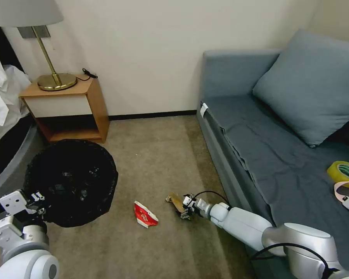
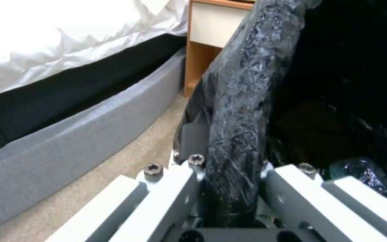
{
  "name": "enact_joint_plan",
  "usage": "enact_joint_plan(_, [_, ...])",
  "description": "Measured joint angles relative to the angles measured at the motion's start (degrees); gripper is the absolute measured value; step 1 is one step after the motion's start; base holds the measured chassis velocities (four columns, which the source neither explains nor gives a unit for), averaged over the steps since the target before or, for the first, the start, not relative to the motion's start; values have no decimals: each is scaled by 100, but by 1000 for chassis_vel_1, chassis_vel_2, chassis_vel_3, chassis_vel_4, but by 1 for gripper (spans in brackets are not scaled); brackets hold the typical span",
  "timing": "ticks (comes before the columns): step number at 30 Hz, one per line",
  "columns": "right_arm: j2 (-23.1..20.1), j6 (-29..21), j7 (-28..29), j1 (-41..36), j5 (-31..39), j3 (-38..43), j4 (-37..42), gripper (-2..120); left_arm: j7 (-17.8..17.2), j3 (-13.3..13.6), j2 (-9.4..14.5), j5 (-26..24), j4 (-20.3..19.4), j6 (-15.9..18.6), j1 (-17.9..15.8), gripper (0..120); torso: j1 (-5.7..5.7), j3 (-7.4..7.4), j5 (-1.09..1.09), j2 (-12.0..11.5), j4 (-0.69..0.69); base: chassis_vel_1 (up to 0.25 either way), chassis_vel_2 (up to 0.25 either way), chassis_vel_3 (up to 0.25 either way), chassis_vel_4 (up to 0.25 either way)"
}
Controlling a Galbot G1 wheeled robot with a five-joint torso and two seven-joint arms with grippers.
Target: Pick up the trash bin, then pick up the garbage on the floor and place it into the trash bin.
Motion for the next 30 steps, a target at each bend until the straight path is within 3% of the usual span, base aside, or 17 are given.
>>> enact_joint_plan(22, [-114,117,-40,-43,21,67,143,0,-1,8,-23,27,7,-53,-9,2,0,0,0,0,0,0,0,0,0])
enact_joint_plan(30, [-214,133,-20,-44,82,82,304,0,-1,13,-23,33,8,-57,-12,2,0,0,0,0,0,0,0,0,0])
